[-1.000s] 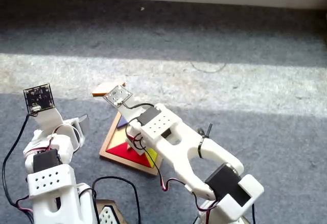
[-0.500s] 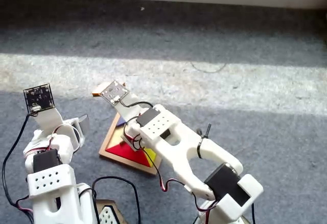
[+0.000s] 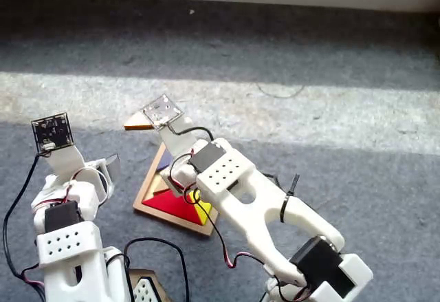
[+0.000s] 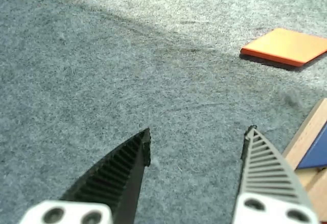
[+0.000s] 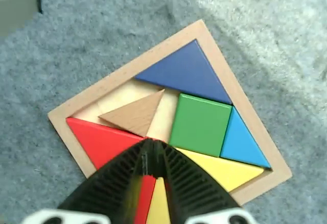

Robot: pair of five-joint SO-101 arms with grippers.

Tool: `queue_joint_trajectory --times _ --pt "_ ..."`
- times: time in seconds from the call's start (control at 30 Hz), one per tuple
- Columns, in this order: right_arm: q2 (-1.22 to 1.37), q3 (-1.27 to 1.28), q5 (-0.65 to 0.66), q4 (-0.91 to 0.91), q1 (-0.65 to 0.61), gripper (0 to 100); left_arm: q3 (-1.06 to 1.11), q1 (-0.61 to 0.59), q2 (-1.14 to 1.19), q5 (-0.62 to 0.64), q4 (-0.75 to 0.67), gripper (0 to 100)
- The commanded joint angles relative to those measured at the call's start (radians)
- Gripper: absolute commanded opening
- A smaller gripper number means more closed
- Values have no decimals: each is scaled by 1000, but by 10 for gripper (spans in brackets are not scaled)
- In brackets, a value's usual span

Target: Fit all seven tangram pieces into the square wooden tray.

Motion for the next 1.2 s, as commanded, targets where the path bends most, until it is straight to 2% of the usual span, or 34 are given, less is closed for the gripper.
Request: queue_joint_trajectory --times 0.0,0.13,0.4,0.63,0.8,1.17 --pt "-4 4 -63 -79 -8 9 -10 -10 -15 -8 -20 294" --pt "81 7 -69 -160 -24 9 -10 -10 -15 -8 -20 294" --pt "101 7 -72 -171 -97 9 -10 -10 -15 -8 -20 294" --pt "114 8 -74 -173 -93 9 -10 -10 -15 -8 -20 294" --pt "231 -1 -68 -171 -90 9 -10 -10 -15 -8 -20 294" --pt "199 7 -66 -166 104 9 -10 -10 -13 -8 -18 294"
